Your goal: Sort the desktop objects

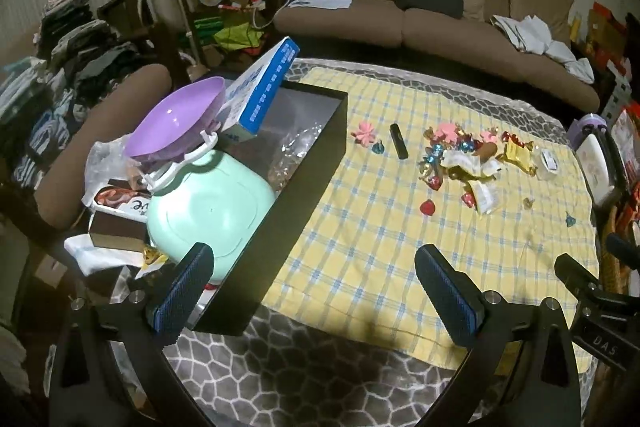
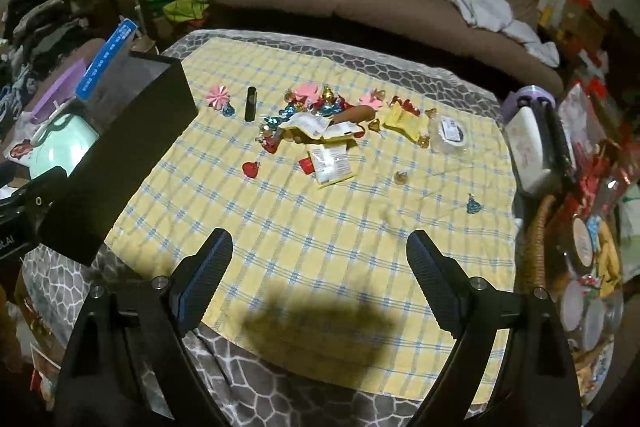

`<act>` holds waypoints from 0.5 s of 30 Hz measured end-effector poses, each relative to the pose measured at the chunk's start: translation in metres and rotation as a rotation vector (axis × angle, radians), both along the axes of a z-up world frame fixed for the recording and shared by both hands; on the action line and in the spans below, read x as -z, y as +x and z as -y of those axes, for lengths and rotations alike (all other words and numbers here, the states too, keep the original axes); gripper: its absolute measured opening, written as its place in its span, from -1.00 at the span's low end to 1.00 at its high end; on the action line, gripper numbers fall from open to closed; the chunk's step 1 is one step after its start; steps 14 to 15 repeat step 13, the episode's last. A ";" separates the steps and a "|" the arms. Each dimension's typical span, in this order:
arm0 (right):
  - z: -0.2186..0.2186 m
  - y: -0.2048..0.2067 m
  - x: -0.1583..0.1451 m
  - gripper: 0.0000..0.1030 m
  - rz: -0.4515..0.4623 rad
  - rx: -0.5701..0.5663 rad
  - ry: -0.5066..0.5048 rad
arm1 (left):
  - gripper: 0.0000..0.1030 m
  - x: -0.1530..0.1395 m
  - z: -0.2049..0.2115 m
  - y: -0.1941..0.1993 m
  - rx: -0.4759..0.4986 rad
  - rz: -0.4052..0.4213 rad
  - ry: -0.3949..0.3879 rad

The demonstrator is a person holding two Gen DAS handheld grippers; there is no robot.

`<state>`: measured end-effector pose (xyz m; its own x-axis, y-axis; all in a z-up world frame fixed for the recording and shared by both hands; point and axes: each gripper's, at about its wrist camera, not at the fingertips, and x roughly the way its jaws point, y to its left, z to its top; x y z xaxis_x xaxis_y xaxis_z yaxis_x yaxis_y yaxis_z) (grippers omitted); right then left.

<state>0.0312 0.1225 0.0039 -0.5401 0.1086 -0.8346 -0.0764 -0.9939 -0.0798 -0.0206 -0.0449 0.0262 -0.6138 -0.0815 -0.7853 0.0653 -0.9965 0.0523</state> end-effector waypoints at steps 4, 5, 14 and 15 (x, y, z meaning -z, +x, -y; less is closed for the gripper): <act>0.001 0.000 -0.001 0.71 -0.003 0.004 0.001 | 0.99 0.001 0.001 0.001 0.001 0.009 -0.003; 0.001 0.000 -0.001 0.71 -0.001 0.006 0.003 | 0.99 0.002 0.002 0.001 0.003 0.010 -0.003; 0.002 -0.001 0.002 0.71 0.011 0.010 0.008 | 0.99 0.003 0.003 0.002 0.004 0.016 -0.017; 0.002 -0.001 0.002 0.71 0.011 0.010 0.008 | 0.99 0.003 0.003 0.002 0.004 0.016 -0.017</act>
